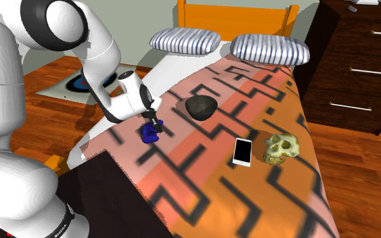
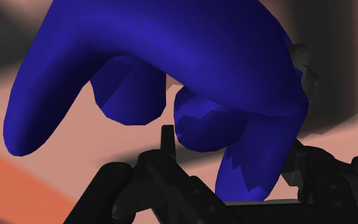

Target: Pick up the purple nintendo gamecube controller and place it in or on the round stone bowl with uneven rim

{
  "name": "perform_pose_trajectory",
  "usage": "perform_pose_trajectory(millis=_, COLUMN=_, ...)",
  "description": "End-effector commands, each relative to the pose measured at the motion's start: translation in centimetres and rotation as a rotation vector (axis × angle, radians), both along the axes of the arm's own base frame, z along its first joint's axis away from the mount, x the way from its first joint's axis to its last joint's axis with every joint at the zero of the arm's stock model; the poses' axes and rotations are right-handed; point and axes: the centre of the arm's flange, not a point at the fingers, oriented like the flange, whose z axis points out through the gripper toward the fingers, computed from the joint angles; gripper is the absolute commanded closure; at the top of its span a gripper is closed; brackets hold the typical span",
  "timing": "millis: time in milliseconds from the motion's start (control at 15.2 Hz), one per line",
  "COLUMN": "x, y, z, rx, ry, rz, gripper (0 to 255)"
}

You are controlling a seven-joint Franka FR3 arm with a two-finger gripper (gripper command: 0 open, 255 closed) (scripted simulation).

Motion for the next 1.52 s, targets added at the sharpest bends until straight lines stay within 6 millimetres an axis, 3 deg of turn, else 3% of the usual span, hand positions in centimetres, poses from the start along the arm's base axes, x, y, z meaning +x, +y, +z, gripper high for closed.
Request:
perform_pose_trajectory(millis=0, x=0.0, y=0.0, z=0.0, rx=0.0, ry=0.0, rz=0.0, gripper=255)
perform_pose_trajectory(millis=1452, x=0.0, y=0.0, z=11.6, rx=0.0, ry=0.0, rz=0.0, gripper=255)
